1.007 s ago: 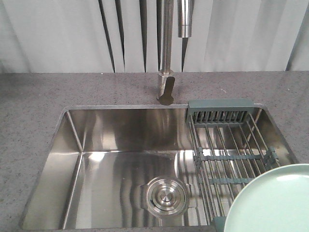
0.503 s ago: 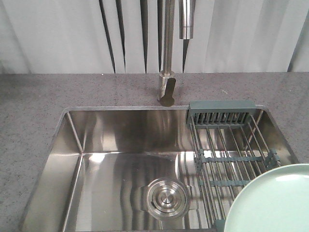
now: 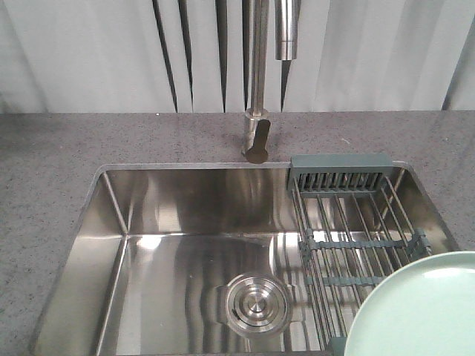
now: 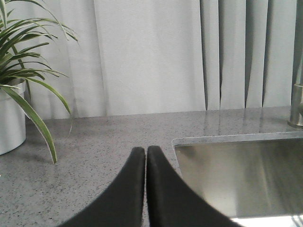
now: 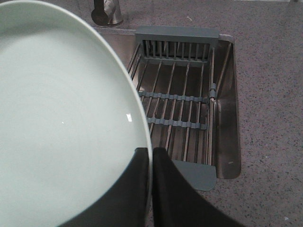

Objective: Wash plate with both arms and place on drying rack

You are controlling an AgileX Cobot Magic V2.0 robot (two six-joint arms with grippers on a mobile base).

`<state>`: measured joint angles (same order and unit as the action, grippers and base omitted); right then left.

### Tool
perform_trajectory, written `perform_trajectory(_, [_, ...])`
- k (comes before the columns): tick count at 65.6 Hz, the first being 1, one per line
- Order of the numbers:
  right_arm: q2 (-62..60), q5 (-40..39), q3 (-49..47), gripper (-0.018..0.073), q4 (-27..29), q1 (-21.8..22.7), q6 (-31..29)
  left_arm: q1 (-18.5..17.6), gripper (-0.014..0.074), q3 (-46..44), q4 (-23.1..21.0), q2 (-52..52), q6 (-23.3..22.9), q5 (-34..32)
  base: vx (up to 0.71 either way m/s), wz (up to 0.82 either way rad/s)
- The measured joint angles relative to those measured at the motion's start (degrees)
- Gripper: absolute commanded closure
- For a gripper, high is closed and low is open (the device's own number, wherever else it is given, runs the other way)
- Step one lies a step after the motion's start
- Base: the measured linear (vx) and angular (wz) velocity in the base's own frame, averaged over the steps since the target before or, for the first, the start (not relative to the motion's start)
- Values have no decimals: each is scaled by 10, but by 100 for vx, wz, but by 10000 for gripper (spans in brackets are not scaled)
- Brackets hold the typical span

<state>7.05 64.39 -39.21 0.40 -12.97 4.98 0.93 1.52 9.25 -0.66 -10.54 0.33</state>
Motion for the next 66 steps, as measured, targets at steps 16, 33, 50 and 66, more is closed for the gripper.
perform_trajectory(16, [0, 0, 0, 564, 0, 0, 0, 0, 601, 0, 0, 0, 0, 0, 0, 0])
perform_trajectory(33, [0, 0, 0, 564, 0, 0, 0, 0, 601, 0, -10, 0, -51, -3, 0, 0])
perform_trajectory(50, [0, 0, 0, 564, 0, 0, 0, 0, 601, 0, -93, 0, -292, -3, 0, 0])
perform_trajectory(66, [0, 0, 0, 564, 0, 0, 0, 0, 601, 0, -126, 0, -404, -34, 0, 0])
